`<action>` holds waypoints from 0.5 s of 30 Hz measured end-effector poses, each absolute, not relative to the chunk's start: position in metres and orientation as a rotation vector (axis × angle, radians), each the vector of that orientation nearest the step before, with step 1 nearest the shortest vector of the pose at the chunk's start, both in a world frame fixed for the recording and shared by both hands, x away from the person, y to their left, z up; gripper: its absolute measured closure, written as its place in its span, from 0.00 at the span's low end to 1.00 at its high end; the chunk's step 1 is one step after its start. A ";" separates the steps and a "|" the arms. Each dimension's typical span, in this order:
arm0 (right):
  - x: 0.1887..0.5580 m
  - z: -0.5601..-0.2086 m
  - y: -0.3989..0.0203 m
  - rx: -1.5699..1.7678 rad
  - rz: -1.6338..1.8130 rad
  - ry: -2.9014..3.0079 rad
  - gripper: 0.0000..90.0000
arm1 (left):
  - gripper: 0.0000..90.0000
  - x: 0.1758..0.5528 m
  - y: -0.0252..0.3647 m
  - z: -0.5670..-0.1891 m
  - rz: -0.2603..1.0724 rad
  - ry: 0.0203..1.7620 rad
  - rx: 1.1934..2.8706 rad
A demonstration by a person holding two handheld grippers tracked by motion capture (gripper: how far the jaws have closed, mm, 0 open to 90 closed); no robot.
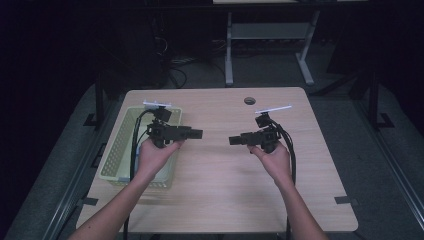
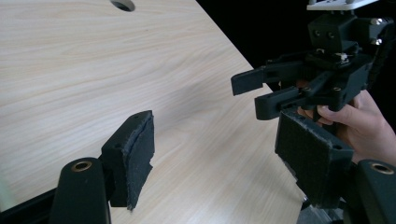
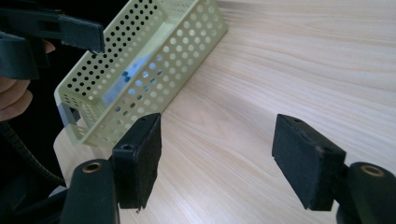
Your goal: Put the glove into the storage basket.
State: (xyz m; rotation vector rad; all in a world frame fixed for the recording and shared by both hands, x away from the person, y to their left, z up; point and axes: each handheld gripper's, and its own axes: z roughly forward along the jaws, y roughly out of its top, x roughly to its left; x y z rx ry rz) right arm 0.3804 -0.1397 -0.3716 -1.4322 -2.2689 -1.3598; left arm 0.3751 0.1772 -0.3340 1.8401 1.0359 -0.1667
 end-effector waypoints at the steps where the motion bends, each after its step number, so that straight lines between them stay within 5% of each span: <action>1: 0.379 -0.373 -0.144 -1.445 -1.357 -2.264 0.37 | 0.31 0.375 0.175 -0.334 -0.169 1.035 1.839; 15: 0.371 -0.381 -0.174 -1.501 -1.358 -2.242 0.36 | 0.31 0.372 0.149 -0.341 -0.180 0.995 1.848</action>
